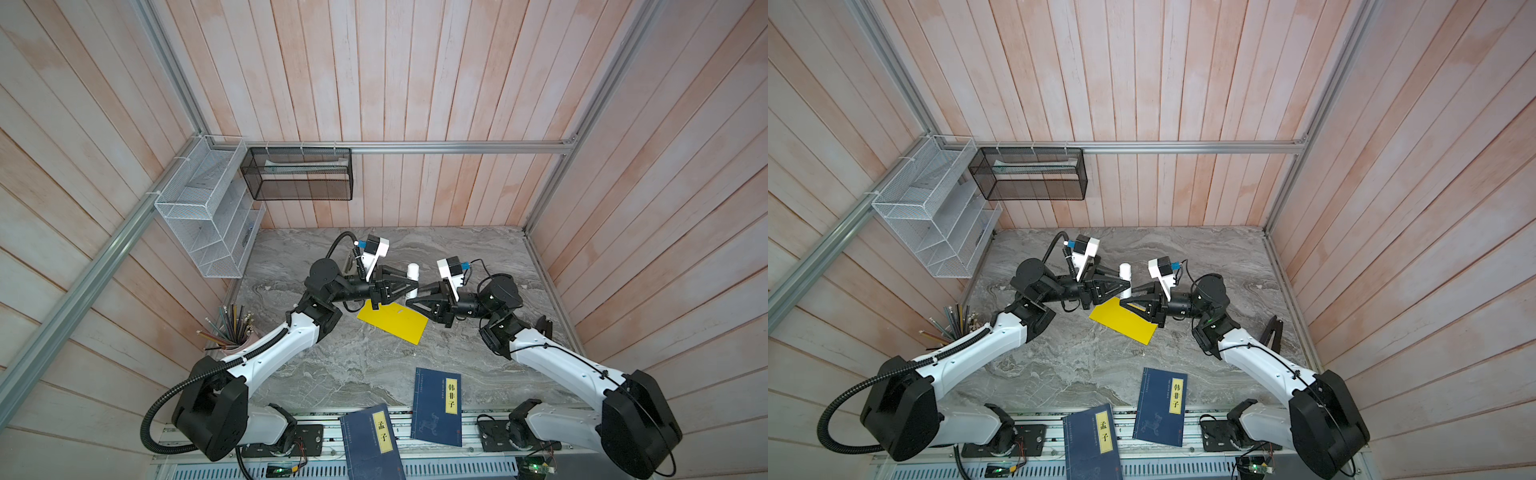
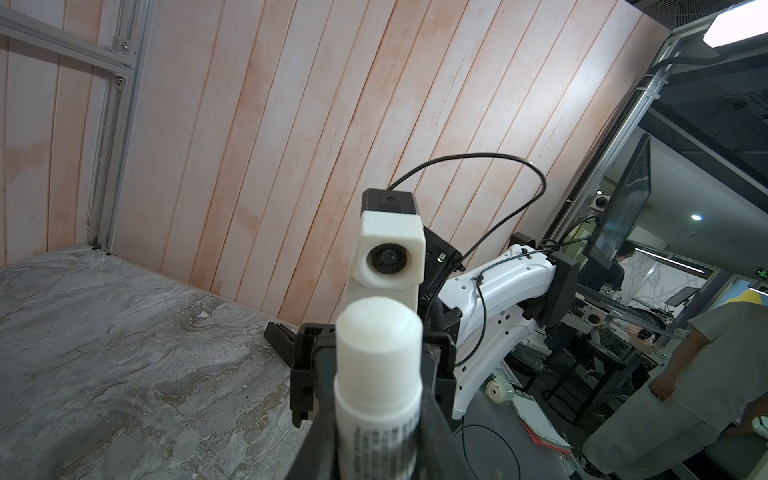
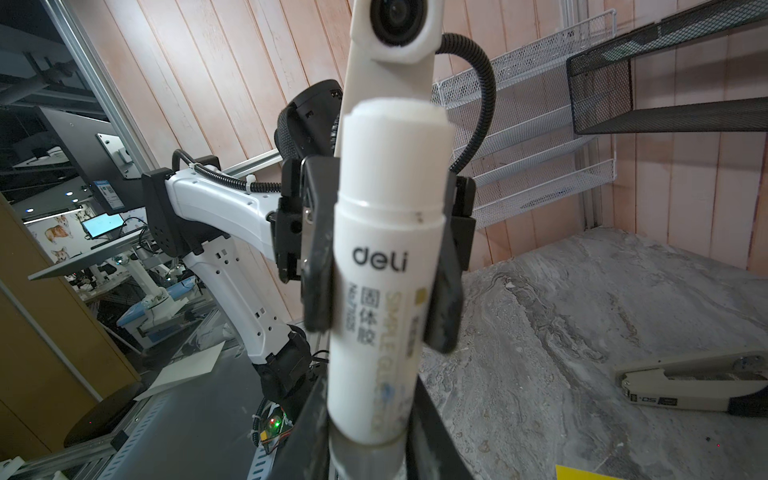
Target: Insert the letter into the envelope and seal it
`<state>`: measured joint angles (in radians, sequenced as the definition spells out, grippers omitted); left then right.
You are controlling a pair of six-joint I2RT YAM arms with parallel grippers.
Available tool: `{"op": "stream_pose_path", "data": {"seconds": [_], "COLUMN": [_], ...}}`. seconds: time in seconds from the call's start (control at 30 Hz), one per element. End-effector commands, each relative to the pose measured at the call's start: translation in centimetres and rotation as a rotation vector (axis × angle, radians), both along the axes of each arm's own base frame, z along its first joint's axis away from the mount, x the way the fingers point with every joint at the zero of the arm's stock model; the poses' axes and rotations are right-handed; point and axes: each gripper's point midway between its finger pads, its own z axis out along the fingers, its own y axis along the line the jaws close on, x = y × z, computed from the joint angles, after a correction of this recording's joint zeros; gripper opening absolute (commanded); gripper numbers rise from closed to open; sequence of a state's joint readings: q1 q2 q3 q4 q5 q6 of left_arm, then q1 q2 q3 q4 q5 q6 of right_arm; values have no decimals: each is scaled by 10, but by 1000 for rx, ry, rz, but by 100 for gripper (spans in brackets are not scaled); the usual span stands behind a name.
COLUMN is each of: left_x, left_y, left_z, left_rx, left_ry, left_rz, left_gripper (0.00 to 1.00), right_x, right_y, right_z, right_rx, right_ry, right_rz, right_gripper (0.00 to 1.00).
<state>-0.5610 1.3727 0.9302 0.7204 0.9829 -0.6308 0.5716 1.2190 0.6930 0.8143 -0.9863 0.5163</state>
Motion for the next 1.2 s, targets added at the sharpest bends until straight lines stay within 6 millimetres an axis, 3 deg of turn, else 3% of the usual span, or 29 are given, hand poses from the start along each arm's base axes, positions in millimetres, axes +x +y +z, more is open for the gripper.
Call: {"op": "stream_pose_path", "data": {"seconds": [0.0,0.27,0.5,0.73,1.03,1.13,1.17], "left_x": [5,17,36,54,61,63,64], "left_y": [5,6,9,21,26,29,31], "left_z": [11,2,-3,-2,2,4,5], "left_rx": [-23,32,102,97,75,67,63], "left_ry": [-34,-43,-92,-120,-148,-148,-149], "left_rz": [44,162,390,617,759,792,802], "left_gripper": [0,0,0,0,0,0,0], "right_x": [-7,26,60,81,77,72,69], "right_y": [1,2,0,5,26,33,33], "right_z": [13,9,2,1,10,12,14], "right_rx": [12,-49,-169,-297,-385,-396,-383], "right_ry": [-57,-27,-62,-155,-298,-323,-322], "right_rz": [19,-159,-426,-715,-981,-1008,-1003], "right_gripper": [14,7,5,2,2,10,19]}}
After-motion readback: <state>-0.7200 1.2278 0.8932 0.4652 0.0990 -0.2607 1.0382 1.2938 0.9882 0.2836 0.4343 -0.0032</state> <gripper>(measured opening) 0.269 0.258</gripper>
